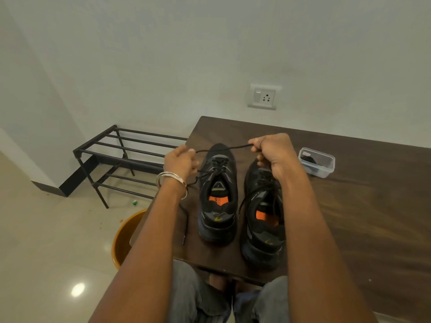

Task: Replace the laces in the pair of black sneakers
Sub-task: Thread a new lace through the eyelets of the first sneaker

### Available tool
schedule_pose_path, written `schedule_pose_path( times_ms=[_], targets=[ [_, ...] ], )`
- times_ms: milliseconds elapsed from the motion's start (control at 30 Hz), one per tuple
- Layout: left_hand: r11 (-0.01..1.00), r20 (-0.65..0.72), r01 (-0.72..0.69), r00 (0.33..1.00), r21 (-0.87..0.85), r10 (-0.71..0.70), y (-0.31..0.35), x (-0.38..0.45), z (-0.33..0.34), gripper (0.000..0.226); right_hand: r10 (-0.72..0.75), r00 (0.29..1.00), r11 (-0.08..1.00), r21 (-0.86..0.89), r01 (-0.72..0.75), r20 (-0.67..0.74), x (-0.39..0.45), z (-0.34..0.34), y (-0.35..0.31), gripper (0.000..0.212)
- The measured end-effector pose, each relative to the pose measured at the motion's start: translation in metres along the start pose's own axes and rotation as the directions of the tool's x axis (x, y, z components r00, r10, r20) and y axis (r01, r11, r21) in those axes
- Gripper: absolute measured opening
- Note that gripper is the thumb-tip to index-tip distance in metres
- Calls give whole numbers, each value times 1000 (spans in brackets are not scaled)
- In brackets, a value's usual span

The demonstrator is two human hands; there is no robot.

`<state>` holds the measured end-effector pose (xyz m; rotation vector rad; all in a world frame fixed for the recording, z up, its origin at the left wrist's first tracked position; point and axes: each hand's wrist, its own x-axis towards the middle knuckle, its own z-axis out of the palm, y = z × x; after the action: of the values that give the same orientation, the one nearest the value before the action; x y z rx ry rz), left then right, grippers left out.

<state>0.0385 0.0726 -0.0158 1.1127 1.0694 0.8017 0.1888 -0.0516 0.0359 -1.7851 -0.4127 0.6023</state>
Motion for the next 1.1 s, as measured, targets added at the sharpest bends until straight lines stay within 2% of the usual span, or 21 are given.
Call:
schedule_pose_path(
  times_ms=[33, 67, 100, 200, 267, 400, 500, 633, 700, 767, 800, 867, 900, 967, 1033, 1100],
  targets=[
    [961, -20, -109, 993, 255, 118, -4, 1, 0, 30, -43, 999, 997, -61, 42, -11, 0, -1, 1, 23],
    [857, -2, -215, 970, 469, 245, -6, 1, -1, 32, -80, 997, 989, -125, 80, 9, 0, 0, 2, 25],
    [749, 56, -317, 934, 582, 352, -7, 1, 0, 32, -102, 994, 979, -174, 109, 50, -2, 2, 2, 24],
    [603, 321, -569, 819, 560, 476, -3, -1, 9, 35, -94, 977, 976, -177, 129, 189, -6, 18, 3, 11],
    [522, 420, -636, 770, 569, 480, -6, 2, 15, 29, -98, 969, 976, -170, 139, 228, -8, 28, 4, 11],
    [538, 330, -579, 806, 613, 491, -9, 7, 15, 5, -98, 976, 970, -198, 137, 195, -6, 32, 6, 9],
    [518, 207, -486, 838, 704, 505, -3, 8, 8, 12, -87, 972, 956, -254, 143, 220, -5, 26, 5, 4],
    [400, 83, -314, 863, 861, 499, 0, 3, -1, 17, -71, 967, 956, -259, 136, 247, -5, 22, 6, 15],
    [370, 62, -261, 879, 891, 472, 0, 1, -1, 16, -68, 967, 959, -251, 131, 244, -6, 23, 6, 13],
    [361, 120, -299, 888, 883, 443, -1, 1, -1, 23, -66, 972, 961, -248, 122, 225, -7, 25, 6, 6],
    [364, 193, -370, 878, 855, 439, -1, 2, -1, 32, -63, 974, 961, -249, 118, 219, -8, 26, 5, 4],
    [395, 370, -558, 808, 730, 458, 0, 1, 2, 39, -48, 972, 962, -252, 108, 230, -9, 29, 5, 13],
    [421, 433, -623, 772, 659, 465, 0, -1, 4, 35, -42, 969, 962, -252, 105, 245, -10, 30, 5, 15],
    [485, 465, -655, 754, 580, 463, -1, -7, 7, 21, -39, 965, 963, -246, 106, 260, -11, 32, 5, 17],
    [550, 444, -631, 776, 548, 448, -2, -11, 9, 12, -39, 966, 969, -225, 98, 256, -10, 32, 6, 20],
    [553, 454, -629, 777, 547, 435, -4, -11, 7, 9, -28, 965, 979, -188, 80, 261, -10, 33, 9, 22]
  ],
)
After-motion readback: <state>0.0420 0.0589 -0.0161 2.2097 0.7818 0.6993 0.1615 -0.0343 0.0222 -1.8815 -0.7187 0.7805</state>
